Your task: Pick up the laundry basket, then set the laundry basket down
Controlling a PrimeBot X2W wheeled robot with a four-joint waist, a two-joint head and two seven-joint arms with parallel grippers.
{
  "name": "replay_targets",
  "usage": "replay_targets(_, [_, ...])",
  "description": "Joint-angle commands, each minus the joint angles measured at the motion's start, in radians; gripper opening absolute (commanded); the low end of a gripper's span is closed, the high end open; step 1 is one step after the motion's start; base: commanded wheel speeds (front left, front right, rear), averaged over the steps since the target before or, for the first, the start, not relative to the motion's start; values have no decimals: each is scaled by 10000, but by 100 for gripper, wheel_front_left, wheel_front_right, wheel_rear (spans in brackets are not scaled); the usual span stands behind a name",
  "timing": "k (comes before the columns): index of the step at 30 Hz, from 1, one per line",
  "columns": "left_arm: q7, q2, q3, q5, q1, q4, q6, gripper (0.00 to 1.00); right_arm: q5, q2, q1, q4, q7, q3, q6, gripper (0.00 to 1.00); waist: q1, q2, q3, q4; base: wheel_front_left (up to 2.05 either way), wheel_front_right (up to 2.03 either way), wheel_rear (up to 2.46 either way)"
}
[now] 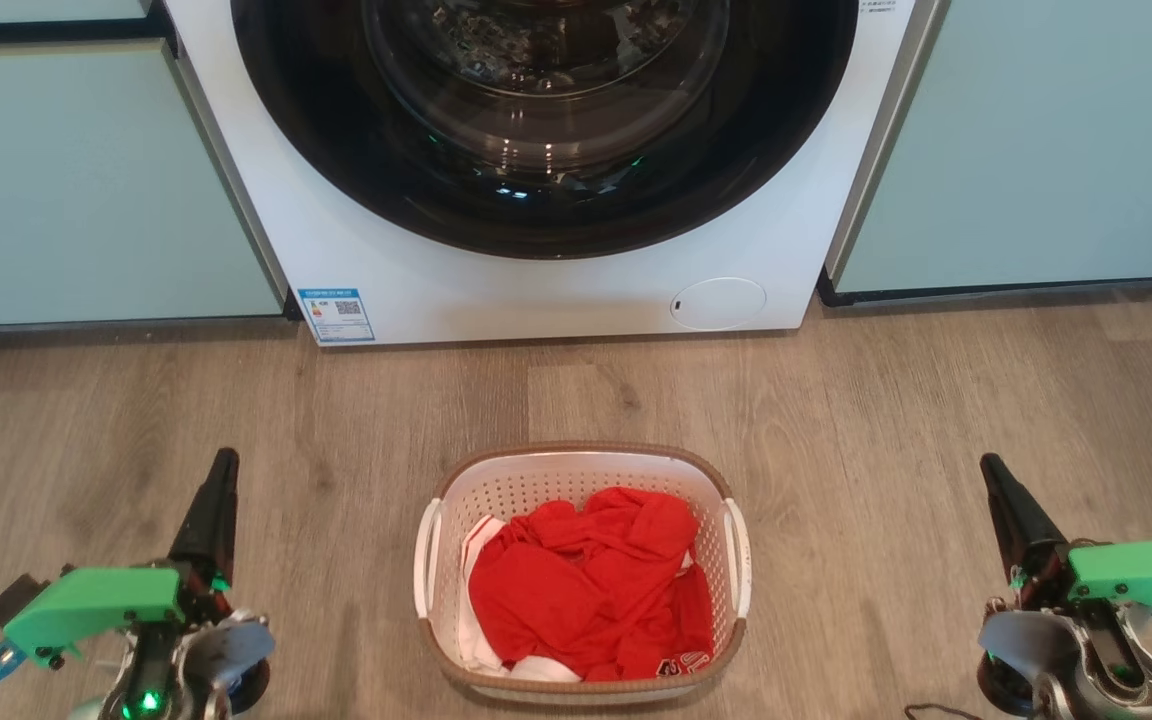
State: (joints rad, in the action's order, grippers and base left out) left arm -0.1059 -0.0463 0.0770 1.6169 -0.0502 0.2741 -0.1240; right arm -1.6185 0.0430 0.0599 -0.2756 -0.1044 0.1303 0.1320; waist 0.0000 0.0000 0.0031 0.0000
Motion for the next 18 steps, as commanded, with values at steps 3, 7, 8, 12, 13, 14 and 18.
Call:
replay_targets(3, [-77,-43,374,-88,-579,-290,-67,0,97,81,480,309,-86,-168,-13,0,0,0,0,0,0,0,0])
replay_targets(7, [8,15,-37,4,189,359,10,100,-2,-48,-150,-362,6,-27,0,100,0,0,1,0,0,0,0])
replay_targets(8, [8,27,-37,4,337,522,11,100,-2,-67,-269,-529,6,-39,0,100,0,0,1,0,0,0,0])
replay_targets(12, [126,25,-22,-67,306,453,9,100,75,-62,-245,-443,123,-72,0,100,0,0,-4,-7,0,0,0])
replay_targets(13, [155,24,-16,-85,302,434,8,100,93,-61,-242,-420,153,-77,-1,100,0,0,-6,-9,0,0,0])
replay_targets(14, [185,24,-9,-103,297,415,8,100,113,-60,-238,-397,182,-83,-1,100,0,0,-7,-11,0,0,0])
replay_targets(18, [302,21,20,-182,273,341,5,100,213,-56,-221,-320,299,-104,-1,100,0,0,-14,-19,0,0,0])
